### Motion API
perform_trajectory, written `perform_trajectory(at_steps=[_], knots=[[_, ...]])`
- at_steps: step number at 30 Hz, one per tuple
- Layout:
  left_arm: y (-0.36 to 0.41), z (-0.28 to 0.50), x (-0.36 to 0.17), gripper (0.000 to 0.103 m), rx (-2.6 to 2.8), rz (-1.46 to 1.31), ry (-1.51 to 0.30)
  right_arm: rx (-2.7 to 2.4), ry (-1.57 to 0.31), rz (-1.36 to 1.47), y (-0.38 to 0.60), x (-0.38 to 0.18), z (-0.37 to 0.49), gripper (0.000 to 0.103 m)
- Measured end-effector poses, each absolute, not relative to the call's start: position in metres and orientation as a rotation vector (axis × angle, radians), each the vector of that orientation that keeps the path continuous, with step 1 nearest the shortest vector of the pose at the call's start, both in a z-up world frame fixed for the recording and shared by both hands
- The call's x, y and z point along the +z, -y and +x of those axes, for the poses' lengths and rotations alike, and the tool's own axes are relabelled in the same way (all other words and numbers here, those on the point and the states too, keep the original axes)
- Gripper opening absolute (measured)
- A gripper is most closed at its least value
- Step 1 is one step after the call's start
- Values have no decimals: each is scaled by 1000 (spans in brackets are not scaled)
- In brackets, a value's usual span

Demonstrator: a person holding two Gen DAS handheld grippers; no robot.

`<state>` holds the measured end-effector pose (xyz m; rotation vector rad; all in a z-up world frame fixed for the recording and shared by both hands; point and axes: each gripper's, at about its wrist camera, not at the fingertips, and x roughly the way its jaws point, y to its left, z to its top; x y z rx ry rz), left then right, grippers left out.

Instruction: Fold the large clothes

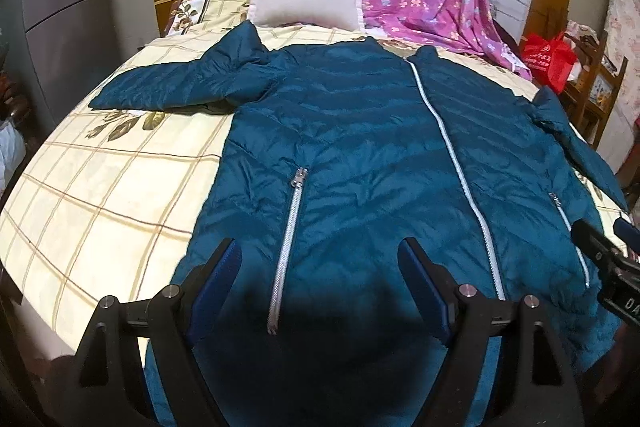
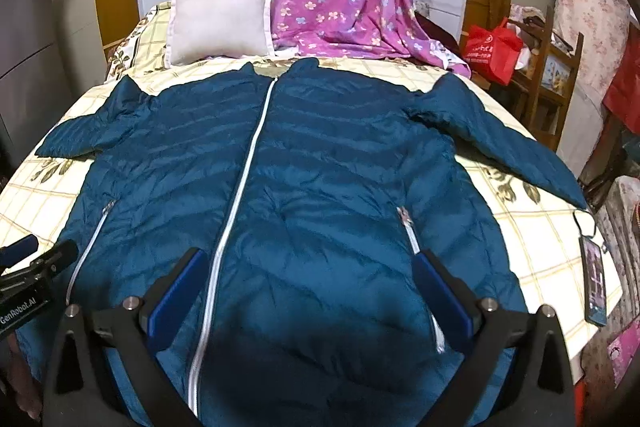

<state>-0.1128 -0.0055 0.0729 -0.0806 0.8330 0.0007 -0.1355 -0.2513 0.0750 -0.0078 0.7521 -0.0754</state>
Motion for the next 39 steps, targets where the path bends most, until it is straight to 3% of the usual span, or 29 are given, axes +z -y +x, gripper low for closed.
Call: perform_trajectory(at_steps=[39], knots=[[22,-129,61,28,-25,-75,-867,-46,-805,-18,248,62,-151,103]])
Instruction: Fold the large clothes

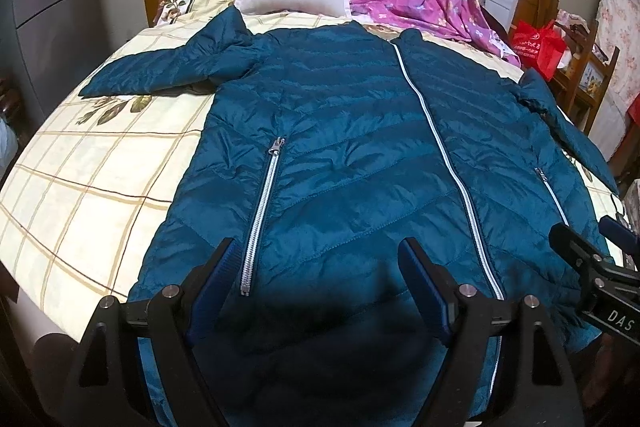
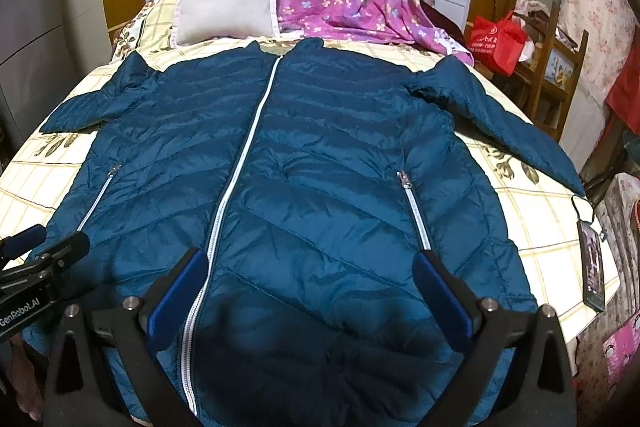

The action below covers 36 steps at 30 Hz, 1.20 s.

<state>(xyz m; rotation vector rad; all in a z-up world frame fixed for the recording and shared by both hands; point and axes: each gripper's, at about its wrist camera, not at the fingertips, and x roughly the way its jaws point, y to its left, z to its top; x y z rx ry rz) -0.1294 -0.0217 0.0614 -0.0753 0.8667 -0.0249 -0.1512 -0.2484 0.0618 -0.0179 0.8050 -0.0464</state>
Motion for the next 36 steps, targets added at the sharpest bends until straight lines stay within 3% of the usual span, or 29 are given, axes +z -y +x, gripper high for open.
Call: perform_trajectory(at_steps=[21,36], knots=[[14,-99,67,28,17,-48,-828,-10,-801,-22,233,64,-120,103],[-25,-38,73,28,73,-84,-820,38,-830,3,197,56,-42,103]])
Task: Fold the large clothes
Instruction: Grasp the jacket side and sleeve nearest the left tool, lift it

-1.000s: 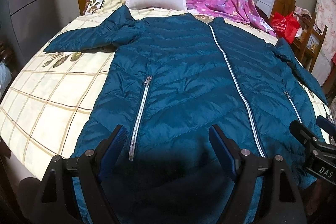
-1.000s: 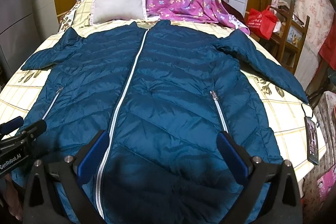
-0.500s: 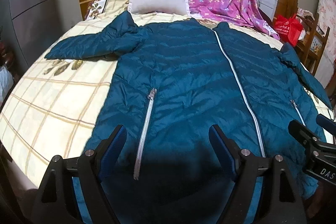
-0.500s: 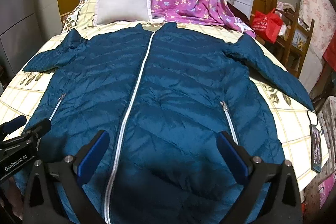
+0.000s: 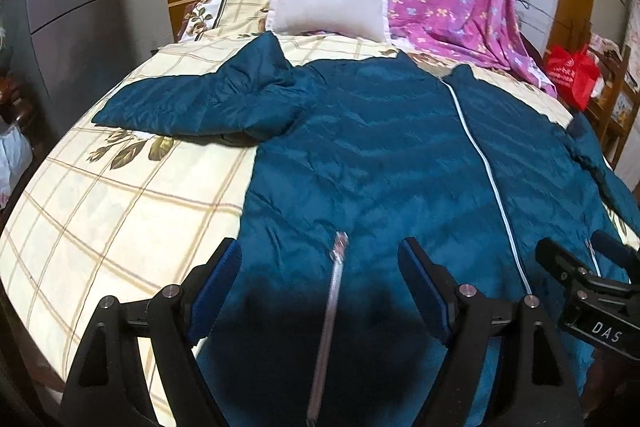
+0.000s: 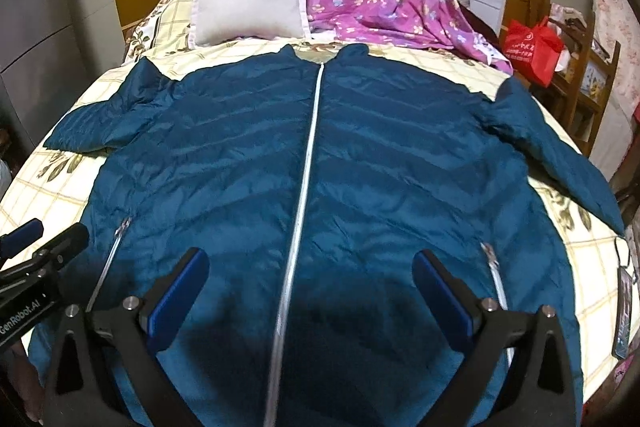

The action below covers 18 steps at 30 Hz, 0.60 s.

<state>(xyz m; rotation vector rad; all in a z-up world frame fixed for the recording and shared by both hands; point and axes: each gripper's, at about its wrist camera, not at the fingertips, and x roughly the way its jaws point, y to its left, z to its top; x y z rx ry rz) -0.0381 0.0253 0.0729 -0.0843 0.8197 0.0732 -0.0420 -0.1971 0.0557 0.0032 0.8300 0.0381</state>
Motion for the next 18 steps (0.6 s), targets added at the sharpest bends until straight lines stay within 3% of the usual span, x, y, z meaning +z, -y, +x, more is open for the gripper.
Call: perform_trajectory(at_steps=[18], knots=[[-86,80,72,28,118,-138,-808,81,-844,6,148,52,73,103]])
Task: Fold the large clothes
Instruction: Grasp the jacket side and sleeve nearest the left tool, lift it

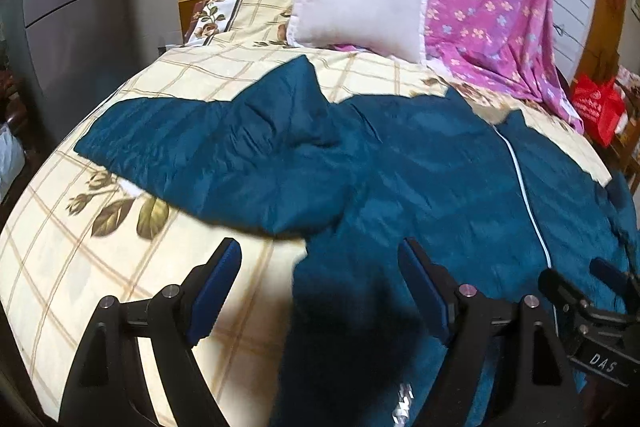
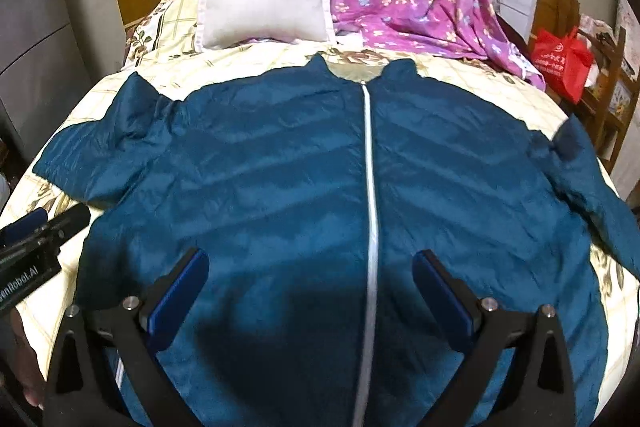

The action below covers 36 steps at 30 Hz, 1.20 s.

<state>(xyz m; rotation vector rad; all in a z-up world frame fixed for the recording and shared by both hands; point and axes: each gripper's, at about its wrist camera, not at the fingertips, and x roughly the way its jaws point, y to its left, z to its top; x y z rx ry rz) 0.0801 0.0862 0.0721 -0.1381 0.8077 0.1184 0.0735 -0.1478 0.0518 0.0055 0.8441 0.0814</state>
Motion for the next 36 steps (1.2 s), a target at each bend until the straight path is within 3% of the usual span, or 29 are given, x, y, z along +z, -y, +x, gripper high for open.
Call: perform_trajectory(at_steps=[20,36], knots=[[-152,118,66,28,214,-142,-812,150,-993,132,149,23,160,103],[-214,131,65,28,334,-187,-792,118,-909,-15,138,31,152,103]])
